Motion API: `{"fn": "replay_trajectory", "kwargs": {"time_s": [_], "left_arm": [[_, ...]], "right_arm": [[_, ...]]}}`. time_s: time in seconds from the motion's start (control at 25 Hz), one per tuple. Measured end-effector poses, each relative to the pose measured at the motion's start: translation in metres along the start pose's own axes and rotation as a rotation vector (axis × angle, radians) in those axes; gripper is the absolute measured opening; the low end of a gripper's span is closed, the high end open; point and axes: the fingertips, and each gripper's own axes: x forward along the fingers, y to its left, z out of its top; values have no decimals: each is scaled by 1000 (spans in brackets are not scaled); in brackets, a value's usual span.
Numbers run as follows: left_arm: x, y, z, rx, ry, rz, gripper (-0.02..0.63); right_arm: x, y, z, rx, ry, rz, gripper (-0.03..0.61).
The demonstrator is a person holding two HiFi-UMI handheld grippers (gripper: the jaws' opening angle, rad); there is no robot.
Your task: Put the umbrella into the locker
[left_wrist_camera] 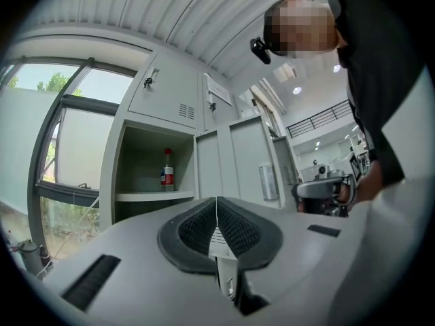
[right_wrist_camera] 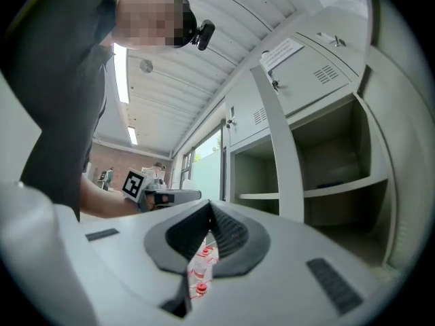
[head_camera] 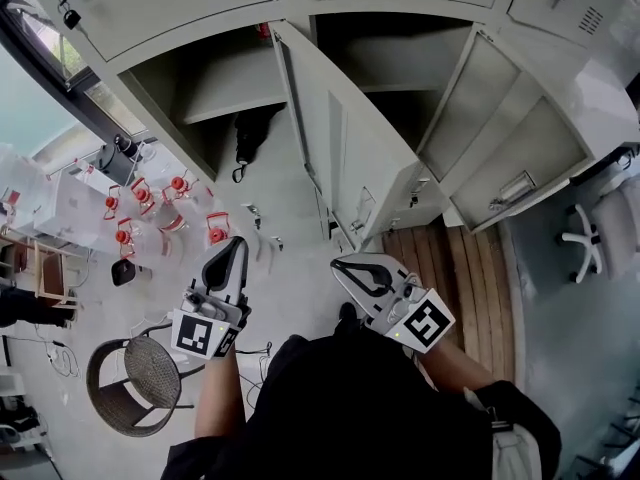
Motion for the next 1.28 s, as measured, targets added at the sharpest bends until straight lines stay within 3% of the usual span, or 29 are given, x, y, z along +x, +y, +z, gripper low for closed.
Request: {"fn": "replay_trajectory", "kwargs": {"time_s": [0.32,0.56,0.96,1.28], "left_arm": [[-66,-44,15,-77,-106,-173,18],[-139,-66,6,-141,-104,-270,18],[-247,-96,-21,-252,-79,-346,20],[-270,-124,-18,-304,-99,-407,20]], "right_arm": [[-13,34,26,-50,-8,-127,11],[-12,97,35,-61,-16,-167,11],[-18,207,10,10,57,-153,11],[-25,237,0,55,94,-103,11]]}}
